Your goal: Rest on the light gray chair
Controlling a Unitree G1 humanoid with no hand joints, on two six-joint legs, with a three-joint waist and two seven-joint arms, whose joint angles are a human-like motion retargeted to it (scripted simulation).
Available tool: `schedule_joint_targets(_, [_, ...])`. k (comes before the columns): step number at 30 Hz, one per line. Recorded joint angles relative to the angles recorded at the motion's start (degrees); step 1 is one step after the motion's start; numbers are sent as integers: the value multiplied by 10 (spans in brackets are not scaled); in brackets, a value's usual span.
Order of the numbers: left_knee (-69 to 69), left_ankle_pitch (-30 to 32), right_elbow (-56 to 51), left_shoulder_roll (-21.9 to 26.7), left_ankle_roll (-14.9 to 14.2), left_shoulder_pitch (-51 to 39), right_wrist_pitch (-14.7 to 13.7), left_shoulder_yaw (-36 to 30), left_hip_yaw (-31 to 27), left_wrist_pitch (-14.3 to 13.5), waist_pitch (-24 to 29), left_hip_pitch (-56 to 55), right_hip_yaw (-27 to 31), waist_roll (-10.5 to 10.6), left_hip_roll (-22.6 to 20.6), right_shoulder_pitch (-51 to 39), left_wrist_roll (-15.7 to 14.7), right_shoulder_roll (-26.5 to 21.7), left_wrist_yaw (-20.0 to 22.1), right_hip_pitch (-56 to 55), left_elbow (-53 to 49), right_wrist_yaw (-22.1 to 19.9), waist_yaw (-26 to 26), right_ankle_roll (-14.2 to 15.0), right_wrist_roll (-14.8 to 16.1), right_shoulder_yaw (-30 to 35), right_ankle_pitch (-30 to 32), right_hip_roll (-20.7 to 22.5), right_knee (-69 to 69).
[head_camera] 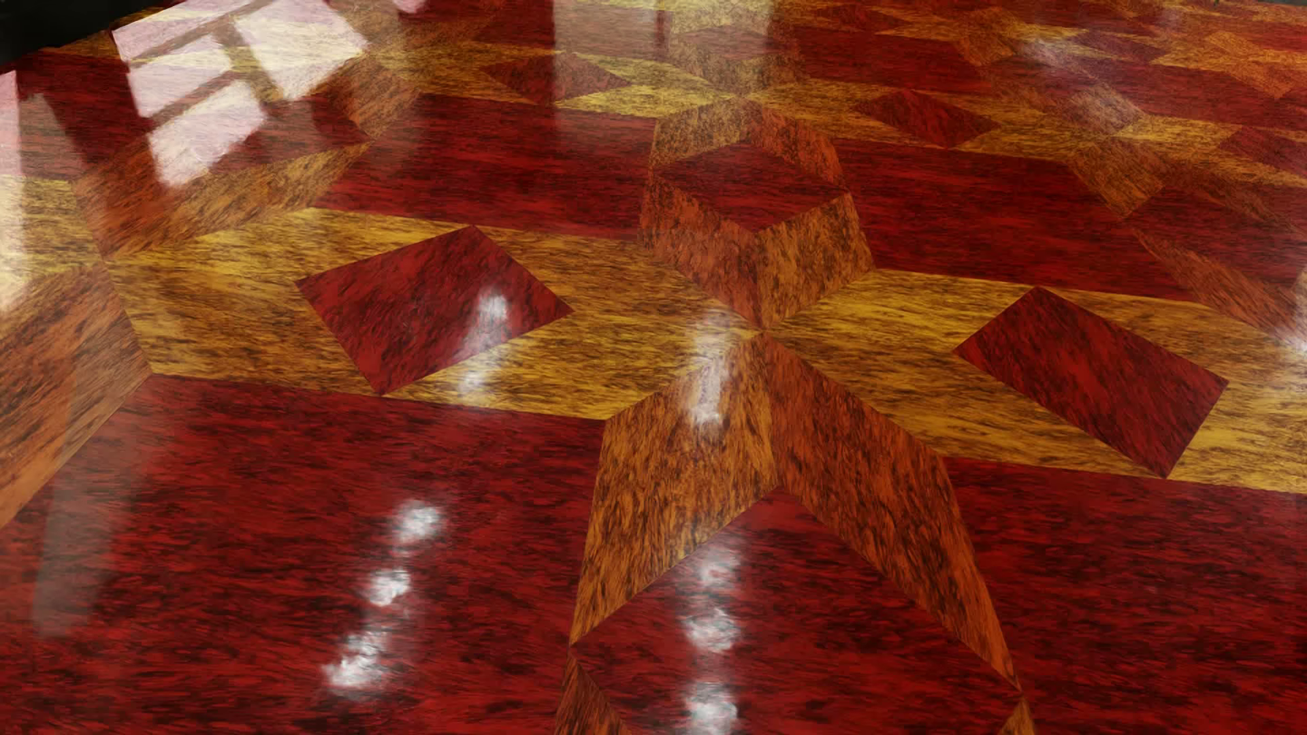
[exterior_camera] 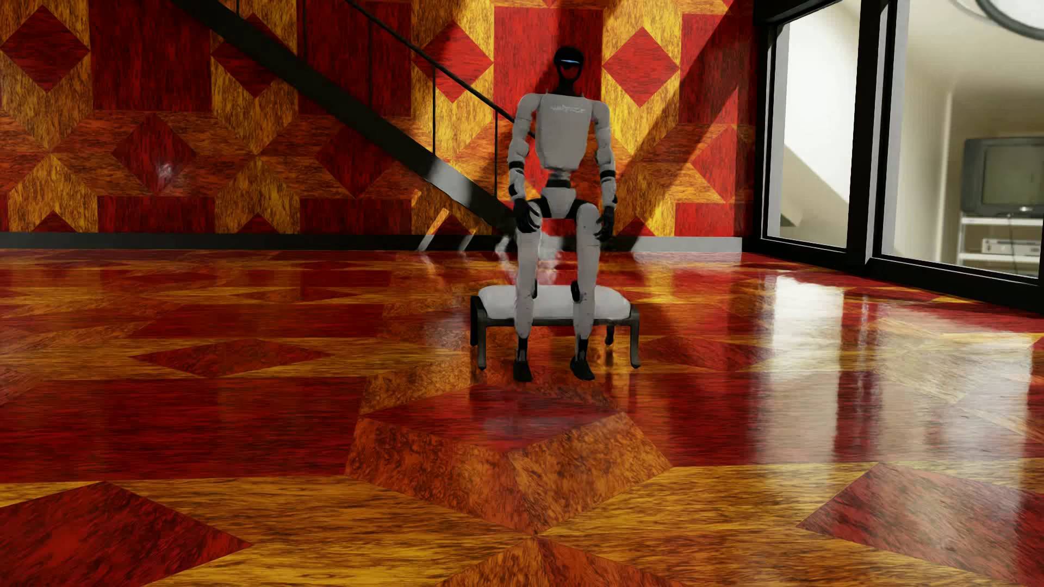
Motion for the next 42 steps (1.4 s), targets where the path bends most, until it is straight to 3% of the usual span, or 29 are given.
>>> schedule_joint_targets(1, [0, 1, -9, 17, 2, -10, -4, -7, -1, 13, 2, -1, -1, -1, 0, -5, -14, 0, 4, 0, -5, -6, 2, -2, -15, 5, 0, 1, 0])
schedule_joint_targets(2, [2, 1, -12, 40, -1, -12, 2, -15, 1, 19, 2, -1, -3, -1, 1, -11, -8, -16, -5, 2, -21, -12, 2, -1, -7, 8, -2, 0, 0])
schedule_joint_targets(3, [2, 1, -14, 64, -4, -15, -4, -22, 3, 5, 1, -2, -5, 0, 3, -19, 13, -35, -22, 0, -34, 6, 2, 2, -4, 9, -1, -1, 0])
schedule_joint_targets(5, [1, 1, -21, 101, -1, -18, -18, -17, 7, -11, 1, 2, -8, 1, 1, -30, 42, -70, -36, 2, -40, 32, 2, 2, -34, 19, -1, 0, 2])
schedule_joint_targets(7, [1, -1, 15, 113, -2, -21, -28, -8, 8, 0, 0, 5, -7, 1, 2, -36, 28, -85, -8, 4, -1, -4, 1, 0, -37, 11, -1, 1, 1])
schedule_joint_targets(9, [0, -2, 75, 112, -5, -22, -20, 6, 12, 15, -2, 9, -8, 0, 4, -39, 3, -83, 35, 9, 44, -68, 1, 0, -10, -8, -2, 1, -1])
schedule_joint_targets(11, [0, -4, 112, 109, -3, -17, -10, 14, 14, 21, -4, 12, -8, 0, 3, -37, -2, -79, 56, 6, 64, -107, 1, 0, 17, -20, -2, 2, 3])
schedule_joint_targets(17, [0, -5, 60, 81, -3, 5, -27, 9, 13, 4, -7, 12, -7, -1, 3, -6, 22, -68, 26, 9, 21, -61, 1, 2, -14, -11, 0, 1, -1])
schedule_joint_targets(23, [-1, 5, 34, 34, 4, -13, -6, -26, 9, 10, 18, 9, -3, -1, -2, -15, 16, -33, -3, -7, -9, -31, 0, -1, 9, 9, 1, 0, 20])
schedule_joint_targets(26, [31, 2, -3, 47, 8, -46, 7, -53, 7, 15, 51, -11, -3, -1, -3, -42, 14, -34, -37, -25, -33, -10, -2, -4, 7, 33, 2, -2, 48])
schedule_joint_targets(31, [124, -8, -61, 74, 9, -122, 4, -121, -10, -2, 122, -93, 9, 0, -2, -121, 46, -53, -83, -137, -92, 0, -5, 4, -17, 107, -20, -17, 188])
schedule_joint_targets(33, [175, -12, -88, 85, -1, -165, 0, -158, -16, -8, 163, -150, 10, 1, 3, -162, 53, -69, -87, -195, -123, -8, -6, 13, -15, 131, -27, -27, 239])
schedule_joint_targets(35, [218, -29, -111, 94, -5, -212, -2, -214, -20, -12, 210, -199, 11, 3, 10, -201, 66, -81, -67, -244, -149, -41, -5, 22, -12, 158, -29, -33, 277])
schedule_joint_targets(36, [246, -62, -114, 102, -5, -248, -48, -208, -36, -58, 241, -225, 20, 8, 16, -222, 64, -86, -94, -274, -150, -38, -5, 23, -18, 172, -36, -30, 302])
schedule_joint_targets(38, [295, -86, -136, 108, -10, -300, -59, -261, -39, -68, 284, -276, 22, 10, 30, -263, 79, -102, -81, -331, -160, -47, -5, 37, -22, 204, -40, -39, 348])
schedule_joint_targets(42, [425, -73, -237, 117, -68, -408, -94, -355, -48, -85, 373, -407, 35, 22, 65, -355, 109, -166, -38, -467, -175, -31, -11, 67, -47, 271, -71, -61, 486])
